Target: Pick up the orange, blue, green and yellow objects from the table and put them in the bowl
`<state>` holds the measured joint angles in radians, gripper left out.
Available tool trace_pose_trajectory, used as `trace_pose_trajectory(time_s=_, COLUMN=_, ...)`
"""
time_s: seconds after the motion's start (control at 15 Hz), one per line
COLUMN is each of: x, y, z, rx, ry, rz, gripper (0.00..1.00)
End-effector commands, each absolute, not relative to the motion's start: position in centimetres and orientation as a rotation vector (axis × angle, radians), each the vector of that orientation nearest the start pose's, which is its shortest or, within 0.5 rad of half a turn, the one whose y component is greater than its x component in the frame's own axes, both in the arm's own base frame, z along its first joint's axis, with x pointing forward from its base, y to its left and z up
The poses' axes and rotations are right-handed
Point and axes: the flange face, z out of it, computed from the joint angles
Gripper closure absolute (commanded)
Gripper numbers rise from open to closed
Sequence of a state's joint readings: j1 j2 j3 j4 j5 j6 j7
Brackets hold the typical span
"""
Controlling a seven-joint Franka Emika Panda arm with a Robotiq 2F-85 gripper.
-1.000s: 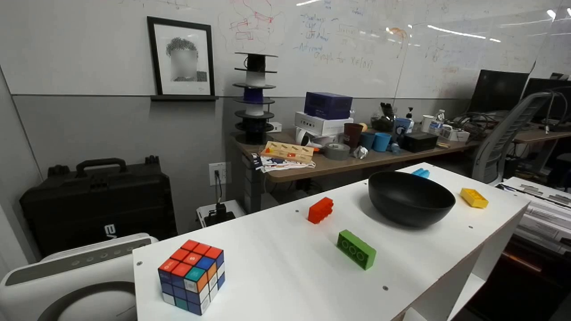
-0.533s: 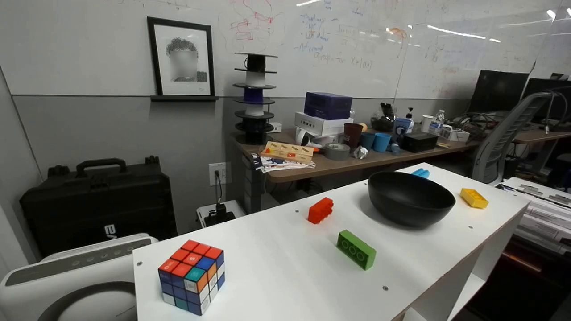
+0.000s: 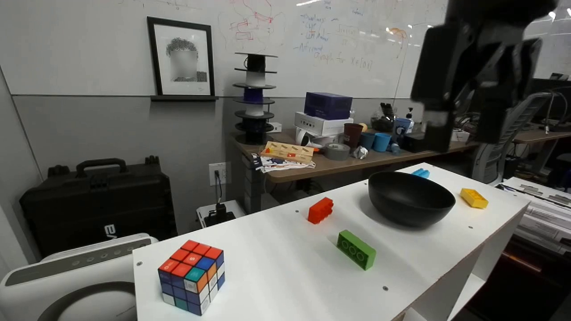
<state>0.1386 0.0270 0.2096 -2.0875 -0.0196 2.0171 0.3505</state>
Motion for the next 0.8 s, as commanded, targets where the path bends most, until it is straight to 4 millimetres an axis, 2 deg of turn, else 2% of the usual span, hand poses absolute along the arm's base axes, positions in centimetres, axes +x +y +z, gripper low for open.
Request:
trace_pose_trajectory(time_s=0.0, x=54.2, y=19.6, z=35.5, rx=-3.216, ry=-0.077, rz=0.075, gripper=0.00)
trace_pose_trajectory(time_s=0.2, x=55.4, y=19.7, z=31.3, rx=-3.223, ry=-0.128, rz=0.056, gripper=0.00)
trace_pose_trajectory(time_s=0.33, x=56.1, y=19.6, z=29.2, rx=-3.217, ry=-0.119, rz=0.061, gripper=0.00)
trace_pose_trajectory(time_s=0.4, x=55.4, y=19.3, z=28.0, rx=-3.218, ry=-0.113, rz=0.058, gripper=0.00)
trace_pose_trajectory(time_s=0.73, x=55.6, y=18.5, z=23.6, rx=-3.202, ry=-0.104, rz=0.016, gripper=0.00)
